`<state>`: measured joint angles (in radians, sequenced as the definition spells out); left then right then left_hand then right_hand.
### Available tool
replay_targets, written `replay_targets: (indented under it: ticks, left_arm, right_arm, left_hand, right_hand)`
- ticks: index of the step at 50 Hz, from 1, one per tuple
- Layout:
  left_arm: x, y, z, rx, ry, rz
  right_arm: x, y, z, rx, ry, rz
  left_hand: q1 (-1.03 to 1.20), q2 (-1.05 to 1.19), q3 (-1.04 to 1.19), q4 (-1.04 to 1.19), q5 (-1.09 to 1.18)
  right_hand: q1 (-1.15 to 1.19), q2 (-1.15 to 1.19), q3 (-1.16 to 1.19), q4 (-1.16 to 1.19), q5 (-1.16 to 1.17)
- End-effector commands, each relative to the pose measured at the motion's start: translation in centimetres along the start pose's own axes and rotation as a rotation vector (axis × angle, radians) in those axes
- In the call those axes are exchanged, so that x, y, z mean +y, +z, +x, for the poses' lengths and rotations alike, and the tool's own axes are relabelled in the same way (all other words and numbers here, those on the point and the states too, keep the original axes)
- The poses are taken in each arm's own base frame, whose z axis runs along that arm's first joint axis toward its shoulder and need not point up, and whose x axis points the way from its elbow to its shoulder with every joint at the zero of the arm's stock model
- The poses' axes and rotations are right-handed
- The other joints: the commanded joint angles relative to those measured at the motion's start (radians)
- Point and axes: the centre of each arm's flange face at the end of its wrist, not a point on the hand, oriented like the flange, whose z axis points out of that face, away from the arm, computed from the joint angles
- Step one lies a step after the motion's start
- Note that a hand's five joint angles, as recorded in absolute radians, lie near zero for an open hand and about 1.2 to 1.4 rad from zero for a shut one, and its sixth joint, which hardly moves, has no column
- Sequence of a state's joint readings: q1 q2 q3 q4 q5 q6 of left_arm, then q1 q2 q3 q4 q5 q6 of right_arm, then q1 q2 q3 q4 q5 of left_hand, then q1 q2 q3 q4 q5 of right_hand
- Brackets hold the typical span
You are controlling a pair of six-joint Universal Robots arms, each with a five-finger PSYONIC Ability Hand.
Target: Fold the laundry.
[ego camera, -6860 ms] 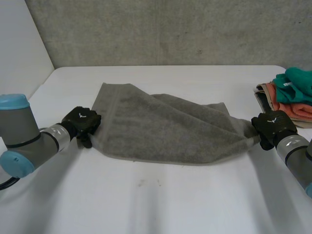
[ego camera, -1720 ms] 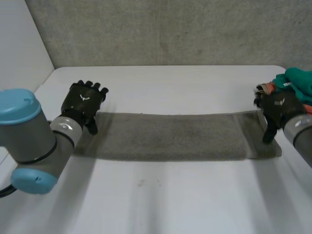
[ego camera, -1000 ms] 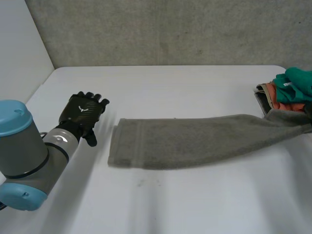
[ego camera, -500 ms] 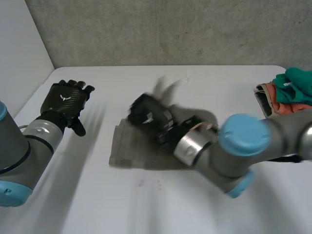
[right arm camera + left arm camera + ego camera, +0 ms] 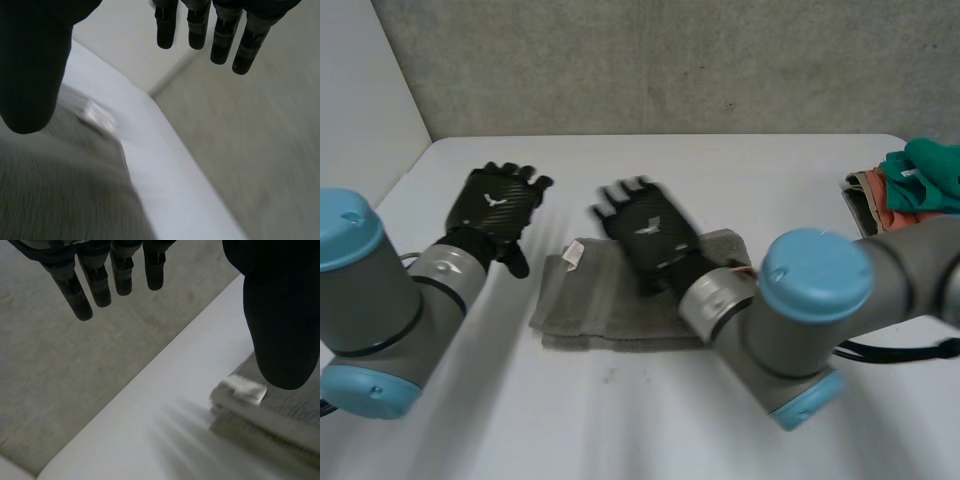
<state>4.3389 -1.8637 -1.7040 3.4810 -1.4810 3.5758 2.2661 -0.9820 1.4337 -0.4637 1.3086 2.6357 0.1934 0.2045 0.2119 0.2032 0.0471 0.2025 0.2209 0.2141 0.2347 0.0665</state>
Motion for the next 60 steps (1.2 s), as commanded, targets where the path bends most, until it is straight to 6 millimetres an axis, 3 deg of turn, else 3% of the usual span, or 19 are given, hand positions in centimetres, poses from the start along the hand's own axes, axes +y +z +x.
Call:
replay_targets:
  ticks: [1, 5, 8, 13, 20, 24, 26, 32, 33, 35, 36, 39, 40, 41, 43, 44, 47, 53, 60]
  left_arm:
    - [-0.7, 0.1, 3.4, 0.085, 0.008, 0.030]
    - [-0.3, 0.3, 4.2, 0.106, 0.011, 0.021]
    - [-0.2, 0.2, 4.5, 0.113, 0.011, 0.018]
    - [0.0, 0.1, 4.5, 0.112, 0.011, 0.008]
    - [0.1, -0.2, 4.1, 0.104, 0.009, -0.003]
    - [-0.4, -0.5, 2.8, 0.069, 0.007, 0.004]
    - [-0.3, -0.5, 1.8, 0.043, 0.003, -0.002]
    - [-0.2, -0.8, -0.8, -0.027, -0.015, -0.011]
    - [-0.2, -0.8, -0.9, -0.032, -0.022, -0.012]
    - [0.1, -0.8, -1.4, -0.047, -0.041, -0.019]
    - [0.2, -0.8, -1.6, -0.049, -0.050, -0.022]
    - [0.3, -0.7, -1.8, -0.055, -0.076, -0.023]
    - [0.2, -0.7, -1.8, -0.054, -0.083, -0.023]
    - [0.3, -0.7, -1.7, -0.052, -0.086, -0.023]
    - [0.1, -0.7, -1.6, -0.048, -0.093, -0.017]
    - [0.0, -0.7, -1.5, -0.045, -0.092, -0.014]
    - [-0.3, -0.5, -1.3, -0.036, -0.093, -0.001]
    - [-2.1, -0.3, 0.9, 0.024, -0.120, 0.057]
    - [-2.2, -0.4, 4.6, 0.131, -0.231, 0.032]
  right_arm:
    - [3.2, -4.4, 4.7, 0.164, 0.253, -0.403]
    - [6.3, -6.6, 5.7, 0.182, 0.295, -0.563]
    - [7.7, -6.9, 5.9, 0.203, 0.292, -0.584]
    - [9.9, -7.0, 7.4, 0.242, 0.220, -0.585]
    - [9.1, -6.0, 8.8, 0.258, 0.059, -0.543]
    - [5.0, -4.0, 8.8, 0.253, -0.068, -0.414]
    - [2.3, -2.8, 7.2, 0.201, -0.125, -0.327]
    - [-0.7, -0.4, 1.8, 0.062, -0.217, -0.157]
    - [-1.6, 0.0, -0.9, -0.028, -0.234, -0.084]
    - [-2.2, -0.1, -3.7, -0.123, -0.240, -0.021]
    - [-2.1, -0.4, -6.2, -0.225, -0.231, 0.024]
    - [-1.3, -0.8, -8.6, -0.336, -0.208, 0.052]
    - [-0.7, -0.8, -9.2, -0.365, -0.201, 0.051]
    - [-0.5, -0.7, -9.3, -0.364, -0.196, 0.042]
    - [-0.4, -0.5, -8.9, -0.324, -0.176, 0.015]
    - [-0.6, -0.1, -8.0, -0.260, -0.135, -0.017]
    - [-1.4, 0.2, -6.4, -0.151, -0.018, -0.055]
    - [-3.2, 0.3, 0.8, 0.067, 0.431, -0.047]
    - [-0.9, -0.2, 4.0, 0.091, 0.541, -0.191]
  left_hand:
    - [-0.019, -0.030, -0.037, -0.029, -0.047]
    - [-0.019, -0.030, -0.037, -0.029, -0.047]
    - [-0.019, -0.030, -0.037, -0.029, -0.047]
    - [-0.019, -0.030, -0.037, -0.029, -0.047]
    - [-0.019, -0.030, -0.037, -0.029, -0.047]
    - [-0.019, -0.030, -0.037, -0.029, -0.047]
    - [-0.019, -0.030, -0.037, -0.029, -0.047]
    - [-0.019, -0.030, -0.037, -0.029, -0.047]
    - [-0.019, -0.030, -0.037, -0.029, -0.047]
    - [-0.019, -0.030, -0.037, -0.029, -0.047]
    - [-0.019, -0.030, -0.037, -0.029, -0.047]
    - [-0.019, -0.030, -0.037, -0.029, -0.047]
    - [-0.019, -0.030, -0.037, -0.029, -0.047]
    - [-0.019, -0.030, -0.037, -0.029, -0.047]
    - [-0.019, -0.030, -0.037, -0.029, -0.047]
    - [-0.019, -0.030, -0.037, -0.029, -0.047]
    - [-0.019, -0.030, -0.037, -0.029, -0.047]
    - [-0.019, -0.030, -0.037, -0.029, -0.047]
    - [-0.012, -0.023, -0.031, -0.022, -0.040]
  right_hand:
    - [-0.028, -0.046, -0.040, -0.060, -0.066]
    - [-0.028, -0.046, -0.040, -0.060, -0.066]
    - [0.043, 0.025, 0.032, 0.011, 0.005]
    - [1.191, 1.173, 1.180, 1.159, 1.153]
    - [1.194, 1.175, 1.182, 1.162, 1.155]
    - [1.194, 1.175, 1.182, 1.162, 1.155]
    - [1.194, 1.175, 1.182, 1.162, 1.155]
    - [1.194, 1.175, 1.182, 1.162, 1.155]
    - [1.194, 1.175, 1.182, 1.162, 1.155]
    - [1.194, 1.175, 1.182, 1.162, 1.155]
    - [1.194, 1.175, 1.182, 1.162, 1.155]
    - [1.194, 1.175, 1.182, 1.162, 1.155]
    - [1.093, 1.075, 1.081, 1.061, 1.055]
    - [0.764, 0.745, 0.752, 0.731, 0.725]
    - [0.065, 0.046, 0.053, 0.033, 0.026]
    - [-0.028, -0.046, -0.040, -0.060, -0.066]
    - [-0.028, -0.046, -0.040, -0.060, -0.066]
    - [-0.028, -0.046, -0.040, -0.060, -0.066]
    - [-0.028, -0.046, -0.040, -0.060, -0.066]
